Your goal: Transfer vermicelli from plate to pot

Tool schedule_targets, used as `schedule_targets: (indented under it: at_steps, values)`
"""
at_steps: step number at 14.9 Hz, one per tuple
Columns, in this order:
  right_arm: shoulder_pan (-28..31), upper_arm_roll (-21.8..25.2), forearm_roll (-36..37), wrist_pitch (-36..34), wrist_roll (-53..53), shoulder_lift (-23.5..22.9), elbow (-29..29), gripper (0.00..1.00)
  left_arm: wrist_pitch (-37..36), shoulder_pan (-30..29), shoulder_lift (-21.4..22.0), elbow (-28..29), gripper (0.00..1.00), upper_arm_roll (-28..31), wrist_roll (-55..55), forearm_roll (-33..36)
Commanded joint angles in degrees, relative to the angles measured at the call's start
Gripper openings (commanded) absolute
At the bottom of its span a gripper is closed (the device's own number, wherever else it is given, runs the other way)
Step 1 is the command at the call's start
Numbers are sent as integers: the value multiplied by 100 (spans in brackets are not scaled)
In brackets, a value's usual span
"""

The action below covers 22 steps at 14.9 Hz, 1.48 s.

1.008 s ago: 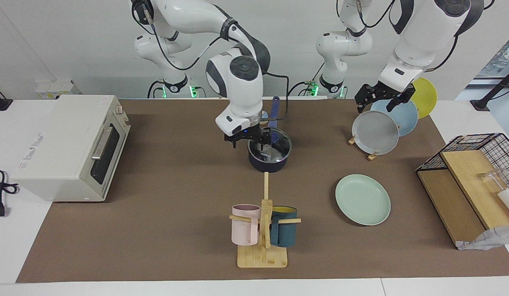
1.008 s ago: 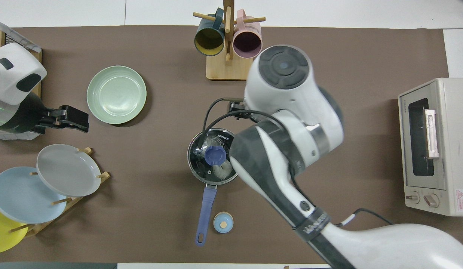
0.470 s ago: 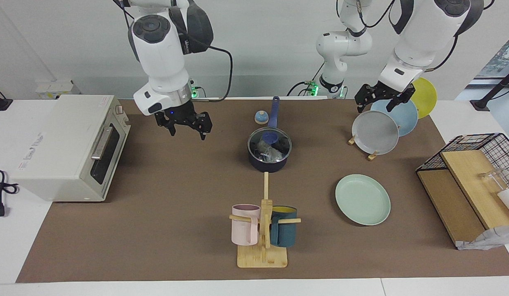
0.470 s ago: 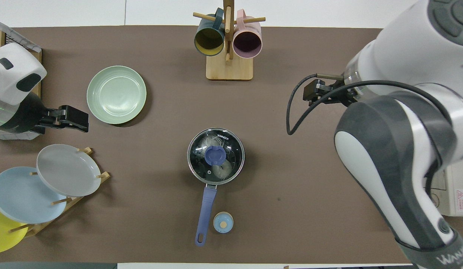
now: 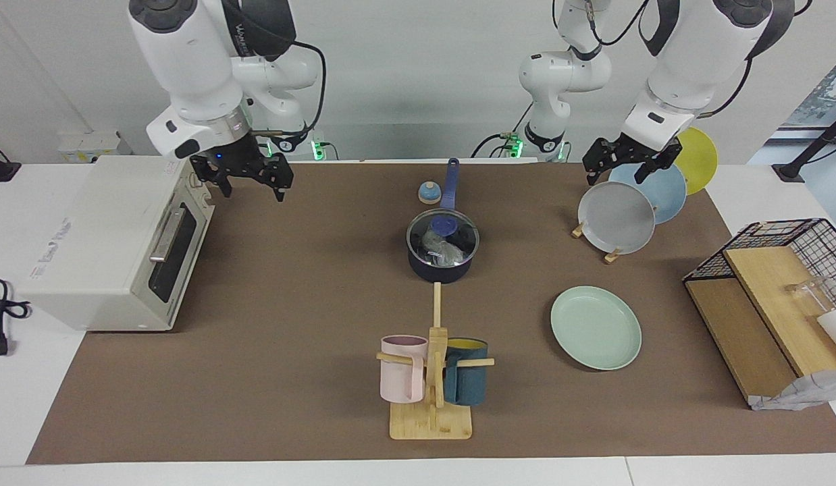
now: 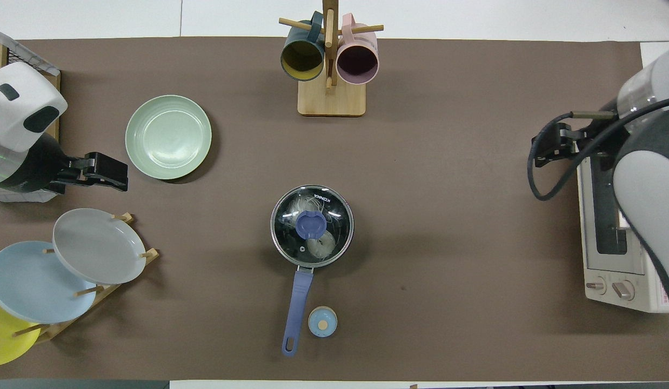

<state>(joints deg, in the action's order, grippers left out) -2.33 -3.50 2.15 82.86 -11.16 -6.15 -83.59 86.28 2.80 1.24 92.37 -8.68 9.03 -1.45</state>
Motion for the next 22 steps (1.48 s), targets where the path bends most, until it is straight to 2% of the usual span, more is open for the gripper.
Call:
schedule_targets:
  at_steps: [1, 4, 6, 9, 12, 18, 22]
  values:
    - [13, 130, 66, 11, 306, 306, -472, 100, -15, 54, 140, 123, 100, 68, -7, 75]
    - [-39, 376, 5, 360, 526, 447, -797, 100, -15, 54, 140, 115, 100, 68, -7, 75]
    - [-127, 552, -31, 380, 1052, 807, -1175, 100, -15, 54, 140, 123, 100, 68, -7, 75]
    - [-136, 692, 74, 196, 1107, 764, -1010, 100, -15, 54, 140, 115, 100, 68, -7, 75]
    - [-285, 1070, -4, 283, 1098, 835, -1124, 100, -15, 54, 140, 115, 100, 68, -7, 75]
    - [-294, 1053, 40, 214, 1098, 466, -641, 100, -6, 54, 140, 115, 100, 68, -7, 75]
    - [-259, 1071, 13, 117, 1098, 421, -632, 100, -6, 54, 140, 115, 100, 68, -7, 75]
